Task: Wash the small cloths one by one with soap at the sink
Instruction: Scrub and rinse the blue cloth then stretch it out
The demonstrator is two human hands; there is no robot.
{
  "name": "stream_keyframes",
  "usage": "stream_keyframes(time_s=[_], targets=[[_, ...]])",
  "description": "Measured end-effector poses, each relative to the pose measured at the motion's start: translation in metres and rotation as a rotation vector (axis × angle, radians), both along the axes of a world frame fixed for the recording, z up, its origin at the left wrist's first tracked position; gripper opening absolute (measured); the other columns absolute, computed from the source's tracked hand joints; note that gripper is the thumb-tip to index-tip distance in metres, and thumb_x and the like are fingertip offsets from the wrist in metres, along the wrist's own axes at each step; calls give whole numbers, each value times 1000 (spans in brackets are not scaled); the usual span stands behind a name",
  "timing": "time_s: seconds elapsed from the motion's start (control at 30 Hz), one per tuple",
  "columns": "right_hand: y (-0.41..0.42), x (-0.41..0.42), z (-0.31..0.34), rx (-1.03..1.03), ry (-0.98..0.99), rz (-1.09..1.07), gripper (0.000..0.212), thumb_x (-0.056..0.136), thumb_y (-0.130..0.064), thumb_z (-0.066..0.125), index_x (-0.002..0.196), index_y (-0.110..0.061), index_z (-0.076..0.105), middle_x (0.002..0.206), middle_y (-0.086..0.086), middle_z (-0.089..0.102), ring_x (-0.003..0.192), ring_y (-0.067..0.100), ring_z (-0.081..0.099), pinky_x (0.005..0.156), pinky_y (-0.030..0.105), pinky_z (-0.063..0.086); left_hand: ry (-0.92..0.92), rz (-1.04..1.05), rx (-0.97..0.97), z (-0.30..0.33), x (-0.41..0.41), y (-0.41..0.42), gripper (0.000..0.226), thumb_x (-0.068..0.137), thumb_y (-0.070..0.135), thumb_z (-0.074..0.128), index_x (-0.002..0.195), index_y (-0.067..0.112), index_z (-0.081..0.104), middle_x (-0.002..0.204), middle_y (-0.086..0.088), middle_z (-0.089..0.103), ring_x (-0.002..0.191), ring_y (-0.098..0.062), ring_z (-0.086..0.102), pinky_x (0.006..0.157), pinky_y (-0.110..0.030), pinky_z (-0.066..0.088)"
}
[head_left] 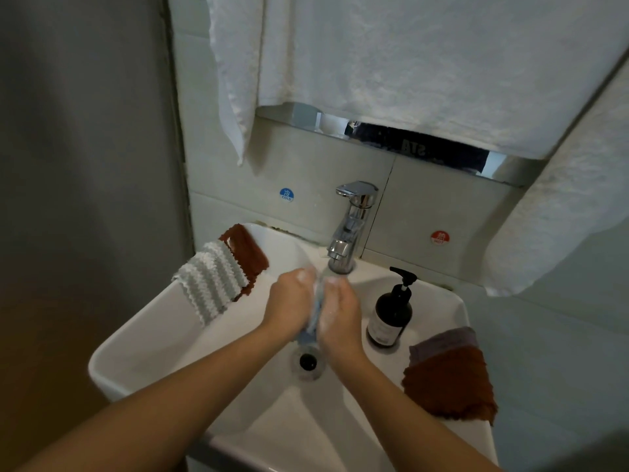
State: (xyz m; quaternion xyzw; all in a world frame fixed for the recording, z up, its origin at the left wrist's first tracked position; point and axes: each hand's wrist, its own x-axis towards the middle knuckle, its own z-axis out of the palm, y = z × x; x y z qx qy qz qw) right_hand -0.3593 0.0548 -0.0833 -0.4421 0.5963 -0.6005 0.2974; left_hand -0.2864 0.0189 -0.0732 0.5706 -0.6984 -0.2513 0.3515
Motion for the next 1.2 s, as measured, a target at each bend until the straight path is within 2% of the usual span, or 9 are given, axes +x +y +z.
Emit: stream_keyframes(time_s=[0.13, 0.27, 0.4, 0.53, 0.63, 0.77, 0.9, 1.07, 1.2], targets=[[-9, -11, 7, 117, -106, -152, 21, 104, -19, 36, 86, -15, 47, 76, 0, 48, 68, 13, 48, 59, 25, 37, 112, -179, 91, 2, -10, 12, 8, 96, 15, 57, 89, 13, 59, 83, -2, 66, 77, -16, 67, 68, -31, 58], [2, -7, -5, 265, 390, 171, 21, 102, -19, 45, 82, -15, 49, 77, -2, 50, 76, 17, 54, 65, 26, 41, 322, 35, 102, -3, 4, -3, 21, 103, 26, 43, 86, 19, 53, 79, 0, 62, 75, -16, 61, 63, -27, 46], [-20, -25, 3, 157, -210, -120, 25, 101, -17, 41, 76, -13, 46, 69, 2, 42, 63, 15, 42, 56, 27, 35, 401, -234, 159, -5, -9, 22, 24, 103, 23, 41, 86, 12, 54, 78, -6, 63, 72, -19, 61, 64, -35, 51], [-15, -15, -1, 427, 47, 85, 29, 98, -12, 45, 69, -16, 46, 70, 3, 50, 60, 12, 46, 54, 25, 37, 412, -58, 39, -5, -7, 15, 28, 103, 27, 42, 79, 17, 53, 72, 1, 59, 69, -13, 59, 64, -29, 49], [0, -12, 8, 249, 86, 154, 29, 101, -14, 41, 74, -10, 51, 78, 8, 54, 72, 17, 53, 65, 30, 45, 481, 72, 89, -5, -1, 4, 30, 104, 30, 39, 83, 18, 57, 78, -2, 63, 76, -17, 64, 70, -35, 55], [-11, -28, 8, 140, -201, -75, 29, 104, -20, 40, 78, -15, 51, 75, 4, 51, 70, 16, 51, 65, 30, 45, 442, -203, 192, -1, -17, 34, 31, 102, 15, 41, 76, 16, 58, 75, -5, 62, 72, -20, 61, 64, -36, 51], [5, -21, -6, 257, 206, 270, 29, 98, -23, 40, 72, -19, 50, 77, 6, 56, 72, 16, 54, 68, 32, 45, 304, -8, 69, -5, -2, 8, 35, 105, 28, 37, 76, 17, 54, 73, 0, 58, 72, -16, 58, 61, -26, 42], [7, -29, 5, 41, 147, 179, 30, 106, -23, 36, 79, -15, 48, 71, 1, 44, 59, 1, 43, 55, 17, 39, -15, -83, 239, 4, 15, -18, 25, 102, 38, 44, 95, 17, 56, 86, 3, 60, 84, -17, 59, 70, -31, 40], [6, -28, 5, 58, 165, 179, 30, 106, -27, 34, 88, -9, 51, 73, -1, 45, 54, -5, 43, 53, 11, 39, 299, -72, -21, 58, 14, -22, 19, 100, 12, 45, 109, 20, 61, 97, 9, 60, 93, -9, 58, 80, -21, 44]])
